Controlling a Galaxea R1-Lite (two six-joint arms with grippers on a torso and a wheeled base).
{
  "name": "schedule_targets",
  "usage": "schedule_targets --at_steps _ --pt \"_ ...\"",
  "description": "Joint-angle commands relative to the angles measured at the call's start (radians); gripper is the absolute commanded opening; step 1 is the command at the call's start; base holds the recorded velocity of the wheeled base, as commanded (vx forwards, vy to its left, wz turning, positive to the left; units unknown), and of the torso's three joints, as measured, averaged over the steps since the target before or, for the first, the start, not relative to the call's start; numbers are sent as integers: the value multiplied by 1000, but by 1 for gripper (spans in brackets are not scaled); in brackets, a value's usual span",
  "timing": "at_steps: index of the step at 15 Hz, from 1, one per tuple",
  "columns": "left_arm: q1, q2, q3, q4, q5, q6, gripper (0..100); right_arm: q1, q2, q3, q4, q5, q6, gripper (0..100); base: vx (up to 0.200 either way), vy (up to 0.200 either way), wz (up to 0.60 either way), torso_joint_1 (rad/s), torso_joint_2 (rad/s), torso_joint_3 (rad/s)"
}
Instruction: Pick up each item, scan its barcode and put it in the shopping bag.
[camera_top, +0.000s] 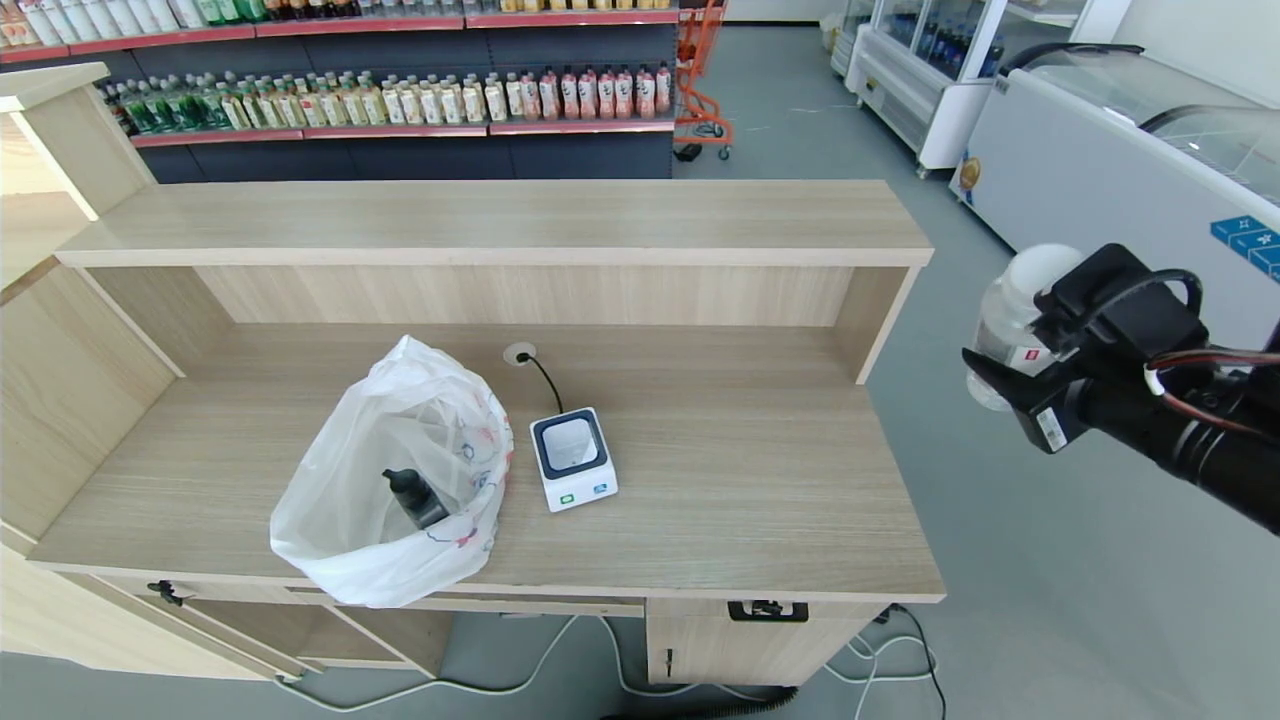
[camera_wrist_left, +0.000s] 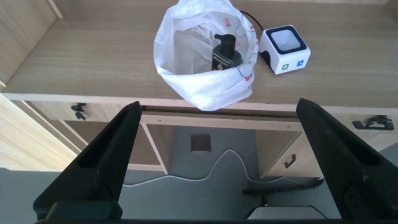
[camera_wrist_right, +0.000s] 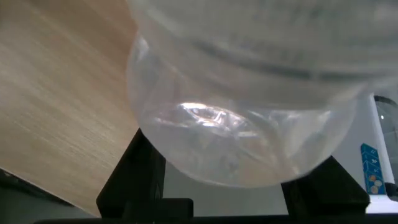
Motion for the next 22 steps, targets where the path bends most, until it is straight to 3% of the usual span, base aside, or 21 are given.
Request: schedule_targets --at_steps 1,3,9,17,22 --pt "0 0 -2 0 0 0 100 2 99 27 -71 3 -9 0 0 0 0 0 0 0" --pt "0 0 0 0 0 0 100 26 120 51 -134 6 -22 0 0 0 0 0 0 0" --pt "0 0 0 0 0 0 100 28 111 51 -137 9 -39 0 0 0 0 0 0 0" --pt "0 0 0 0 0 4 100 71 145 -12 -137 66 -65 0 0 200 0 4 2 4" --pt "0 0 0 -2 0 4 100 72 272 -141 -138 217 -88 0 0 200 0 4 3 2"
